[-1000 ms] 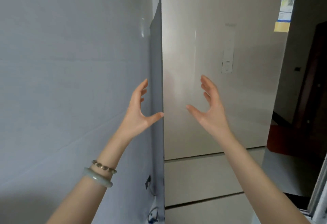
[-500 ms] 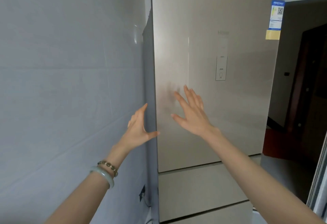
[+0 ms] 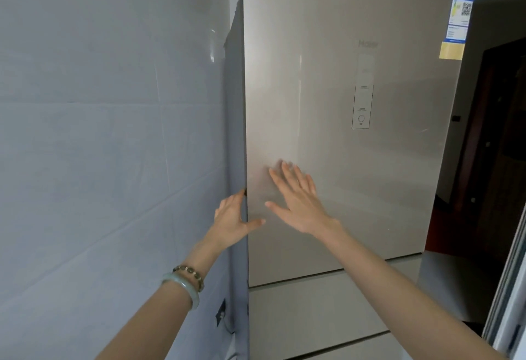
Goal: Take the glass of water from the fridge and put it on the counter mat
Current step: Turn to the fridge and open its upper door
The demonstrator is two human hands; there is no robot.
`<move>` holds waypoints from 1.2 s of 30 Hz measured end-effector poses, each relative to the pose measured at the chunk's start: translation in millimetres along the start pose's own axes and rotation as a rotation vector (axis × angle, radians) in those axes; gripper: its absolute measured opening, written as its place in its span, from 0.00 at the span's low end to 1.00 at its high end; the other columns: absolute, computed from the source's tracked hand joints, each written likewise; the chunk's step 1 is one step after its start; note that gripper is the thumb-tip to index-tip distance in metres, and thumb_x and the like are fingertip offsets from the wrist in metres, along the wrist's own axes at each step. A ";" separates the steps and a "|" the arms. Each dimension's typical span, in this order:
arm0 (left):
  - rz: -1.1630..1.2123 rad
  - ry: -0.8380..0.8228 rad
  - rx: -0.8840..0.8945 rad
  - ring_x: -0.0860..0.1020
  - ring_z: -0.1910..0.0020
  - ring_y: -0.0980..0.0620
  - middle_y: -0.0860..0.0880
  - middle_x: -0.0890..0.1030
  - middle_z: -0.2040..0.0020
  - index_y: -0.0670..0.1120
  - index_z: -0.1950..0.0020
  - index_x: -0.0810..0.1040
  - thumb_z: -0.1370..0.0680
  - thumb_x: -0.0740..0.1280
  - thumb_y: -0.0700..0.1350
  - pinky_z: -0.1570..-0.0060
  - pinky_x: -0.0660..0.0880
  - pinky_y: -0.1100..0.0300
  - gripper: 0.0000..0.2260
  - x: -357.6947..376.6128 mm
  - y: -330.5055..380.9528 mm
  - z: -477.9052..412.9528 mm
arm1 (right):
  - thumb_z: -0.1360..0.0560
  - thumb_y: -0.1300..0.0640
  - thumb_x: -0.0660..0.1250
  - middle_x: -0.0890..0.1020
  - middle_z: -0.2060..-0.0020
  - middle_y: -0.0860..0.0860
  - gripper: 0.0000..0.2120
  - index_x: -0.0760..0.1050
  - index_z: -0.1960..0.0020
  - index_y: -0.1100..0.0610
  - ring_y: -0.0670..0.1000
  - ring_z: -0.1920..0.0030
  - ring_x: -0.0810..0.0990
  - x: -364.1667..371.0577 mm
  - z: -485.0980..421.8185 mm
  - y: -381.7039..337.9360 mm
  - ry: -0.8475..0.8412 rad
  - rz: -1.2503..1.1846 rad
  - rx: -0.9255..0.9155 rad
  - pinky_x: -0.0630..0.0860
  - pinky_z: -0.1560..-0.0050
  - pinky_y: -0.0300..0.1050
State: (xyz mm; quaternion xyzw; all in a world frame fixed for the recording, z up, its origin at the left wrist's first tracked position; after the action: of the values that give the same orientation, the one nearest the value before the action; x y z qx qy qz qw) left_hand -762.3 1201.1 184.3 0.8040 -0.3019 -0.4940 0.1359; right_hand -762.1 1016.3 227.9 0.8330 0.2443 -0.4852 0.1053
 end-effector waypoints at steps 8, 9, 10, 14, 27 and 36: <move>0.180 0.023 0.082 0.73 0.35 0.49 0.55 0.77 0.36 0.53 0.29 0.67 0.35 0.69 0.64 0.34 0.67 0.46 0.36 3.3 5.2 -7.4 | 0.22 0.38 0.53 0.36 0.23 0.48 0.36 0.37 0.23 0.44 0.51 0.23 0.34 8.6 -4.1 1.4 -0.042 -0.023 0.011 0.31 0.28 0.51; 0.191 0.028 0.072 0.73 0.35 0.49 0.55 0.78 0.37 0.53 0.31 0.68 0.35 0.69 0.64 0.34 0.67 0.47 0.35 3.4 6.4 -7.0 | 0.22 0.38 0.53 0.36 0.23 0.48 0.36 0.36 0.23 0.44 0.51 0.23 0.34 7.6 -4.0 0.9 -0.049 -0.030 0.012 0.31 0.28 0.51; 0.206 0.030 0.059 0.73 0.36 0.49 0.55 0.78 0.38 0.54 0.32 0.69 0.35 0.69 0.64 0.34 0.68 0.48 0.34 3.9 6.2 -7.1 | 0.22 0.38 0.53 0.36 0.23 0.48 0.36 0.36 0.23 0.44 0.51 0.23 0.34 6.1 -3.5 0.3 -0.056 -0.040 0.015 0.31 0.28 0.52; 0.336 -0.003 -0.047 0.70 0.33 0.48 0.57 0.74 0.40 0.53 0.34 0.68 0.35 0.73 0.57 0.35 0.67 0.53 0.32 5.8 3.0 -6.7 | 0.22 0.39 0.56 0.36 0.23 0.48 0.38 0.34 0.24 0.44 0.51 0.23 0.35 -0.3 -1.5 -4.4 -0.081 -0.087 0.036 0.32 0.28 0.52; 0.213 -0.063 0.143 0.59 0.35 0.55 0.54 0.64 0.36 0.45 0.28 0.60 0.28 0.75 0.47 0.36 0.58 0.61 0.35 -2.2 26.8 49.6 | 0.21 0.42 0.56 0.39 0.22 0.53 0.36 0.36 0.23 0.44 0.51 0.23 0.37 -23.8 50.8 -20.8 0.005 -0.107 0.071 0.36 0.25 0.53; 0.177 -0.216 0.339 0.49 0.23 0.52 0.48 0.49 0.22 0.47 0.22 0.44 0.29 0.75 0.49 0.25 0.51 0.54 0.48 8.6 76.7 120.7 | 0.21 0.41 0.56 0.38 0.22 0.52 0.36 0.36 0.24 0.44 0.49 0.23 0.38 -61.6 138.5 -19.4 0.076 -0.171 0.100 0.38 0.24 0.52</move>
State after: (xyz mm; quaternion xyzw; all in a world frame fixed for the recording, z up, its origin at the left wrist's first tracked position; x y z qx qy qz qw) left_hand -892.2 1145.4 160.4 0.7281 -0.4630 -0.5054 0.0085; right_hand -902.1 957.1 211.8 0.8312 0.2937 -0.4718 0.0124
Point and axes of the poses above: each hand's wrist, its own z-axis away from the middle knuckle, its own x-axis out of the palm, y = z × x, the point moved 2 cm from there along -z, towards the middle knuckle
